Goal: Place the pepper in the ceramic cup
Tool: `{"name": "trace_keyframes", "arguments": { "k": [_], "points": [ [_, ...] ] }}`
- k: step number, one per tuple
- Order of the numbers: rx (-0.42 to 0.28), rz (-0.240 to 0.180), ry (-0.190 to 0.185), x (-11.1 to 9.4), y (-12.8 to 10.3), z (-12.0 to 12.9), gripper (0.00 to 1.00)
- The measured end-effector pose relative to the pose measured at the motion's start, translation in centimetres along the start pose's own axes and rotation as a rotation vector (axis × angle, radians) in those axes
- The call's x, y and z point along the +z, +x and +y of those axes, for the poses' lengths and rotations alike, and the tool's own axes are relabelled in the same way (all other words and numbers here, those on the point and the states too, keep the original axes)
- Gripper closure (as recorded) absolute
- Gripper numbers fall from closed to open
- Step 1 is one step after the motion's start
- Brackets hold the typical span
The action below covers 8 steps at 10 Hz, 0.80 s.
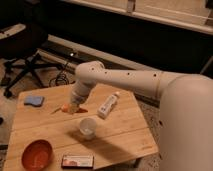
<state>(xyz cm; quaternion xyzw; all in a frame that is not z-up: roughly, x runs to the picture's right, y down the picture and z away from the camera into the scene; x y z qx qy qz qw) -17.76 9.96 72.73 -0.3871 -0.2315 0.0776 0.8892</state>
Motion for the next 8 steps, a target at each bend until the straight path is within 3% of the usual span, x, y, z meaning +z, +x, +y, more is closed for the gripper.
{"name": "trace_keyframes", "arguments": {
  "k": [6,8],
  "points": [
    [0.013,-0.007,0.013,-0.7,1.6,2.9,0.66],
    [0.021,-0.039,-0.009,-0.7,1.5,4.1,0.66]
  ]
}}
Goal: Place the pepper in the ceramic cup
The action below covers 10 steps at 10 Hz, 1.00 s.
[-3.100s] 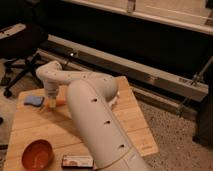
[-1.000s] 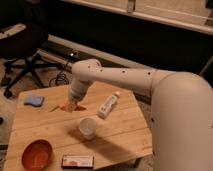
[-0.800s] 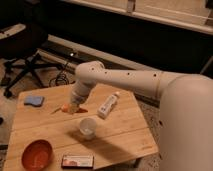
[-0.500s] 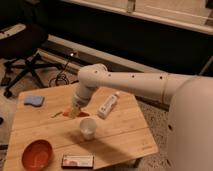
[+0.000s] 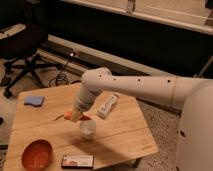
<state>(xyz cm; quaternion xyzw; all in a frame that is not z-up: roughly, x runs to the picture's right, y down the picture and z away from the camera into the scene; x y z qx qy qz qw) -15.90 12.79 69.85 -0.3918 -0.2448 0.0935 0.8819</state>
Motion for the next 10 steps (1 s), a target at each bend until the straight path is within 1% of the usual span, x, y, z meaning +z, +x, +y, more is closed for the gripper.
{"name": "trace_keyframes", "arguments": {
  "k": [2,3,4,5,6,8,9,10],
  "points": [
    [0.001,-0.017,-0.023,0.3,0.1,0.8,0.66],
    [0.003,-0.027,-0.041,0.4,0.3,1.1,0.65],
    [0.008,-0.036,-0.052,0.5,0.5,1.2,0.62],
    [0.015,-0.051,-0.064,0.6,0.7,1.1,0.54],
    [0.022,-0.071,-0.081,0.5,0.8,1.0,0.44],
    [0.034,-0.133,-0.123,0.2,0.8,0.9,0.25],
    [0.039,-0.17,-0.144,-0.2,0.8,0.8,0.2],
    [0.04,-0.21,-0.166,-0.6,1.0,0.6,0.2]
  ]
}}
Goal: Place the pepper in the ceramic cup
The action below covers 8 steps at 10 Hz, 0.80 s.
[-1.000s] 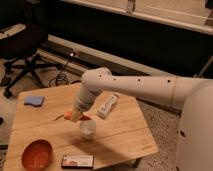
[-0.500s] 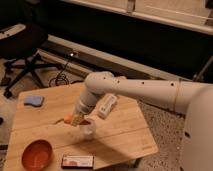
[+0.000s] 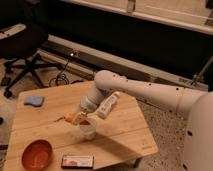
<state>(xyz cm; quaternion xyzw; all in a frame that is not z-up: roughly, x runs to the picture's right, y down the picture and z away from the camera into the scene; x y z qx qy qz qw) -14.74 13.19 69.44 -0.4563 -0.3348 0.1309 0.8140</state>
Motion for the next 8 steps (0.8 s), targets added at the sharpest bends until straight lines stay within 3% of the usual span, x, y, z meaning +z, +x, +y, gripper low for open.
{"name": "trace_keyframes", "arguments": {
  "k": [2,3,8],
  "points": [
    [-0.01,-0.027,-0.028,-0.4,0.5,-0.2,0.2],
    [-0.015,-0.022,-0.033,-0.6,1.0,-0.5,0.2],
    [-0.034,0.008,0.0,-0.7,1.0,-1.9,0.2]
  ]
}}
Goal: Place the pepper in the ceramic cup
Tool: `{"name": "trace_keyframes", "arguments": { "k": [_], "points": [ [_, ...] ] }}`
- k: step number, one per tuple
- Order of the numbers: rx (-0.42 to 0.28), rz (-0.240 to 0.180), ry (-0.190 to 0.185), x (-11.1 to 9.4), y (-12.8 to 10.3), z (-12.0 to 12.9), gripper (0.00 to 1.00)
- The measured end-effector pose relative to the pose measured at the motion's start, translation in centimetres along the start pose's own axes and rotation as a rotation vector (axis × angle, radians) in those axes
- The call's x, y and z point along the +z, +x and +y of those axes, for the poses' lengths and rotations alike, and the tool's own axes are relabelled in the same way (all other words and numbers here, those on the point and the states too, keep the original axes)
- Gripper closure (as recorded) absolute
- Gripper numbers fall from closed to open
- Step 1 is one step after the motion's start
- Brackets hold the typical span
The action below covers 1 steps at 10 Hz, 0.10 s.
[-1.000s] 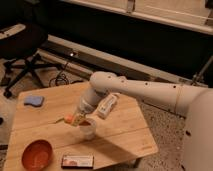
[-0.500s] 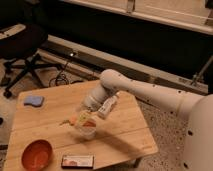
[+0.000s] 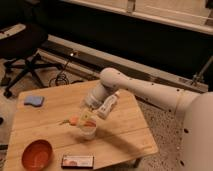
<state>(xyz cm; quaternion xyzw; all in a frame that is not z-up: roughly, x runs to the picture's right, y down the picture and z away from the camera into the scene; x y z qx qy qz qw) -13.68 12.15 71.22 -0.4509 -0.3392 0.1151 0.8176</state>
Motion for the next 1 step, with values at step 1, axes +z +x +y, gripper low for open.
{"name": "trace_keyframes", "arguments": {
  "k": [1],
  "points": [
    [0.001,0.0,0.001,0.0,0.02,-0.03,0.2]
  ]
}}
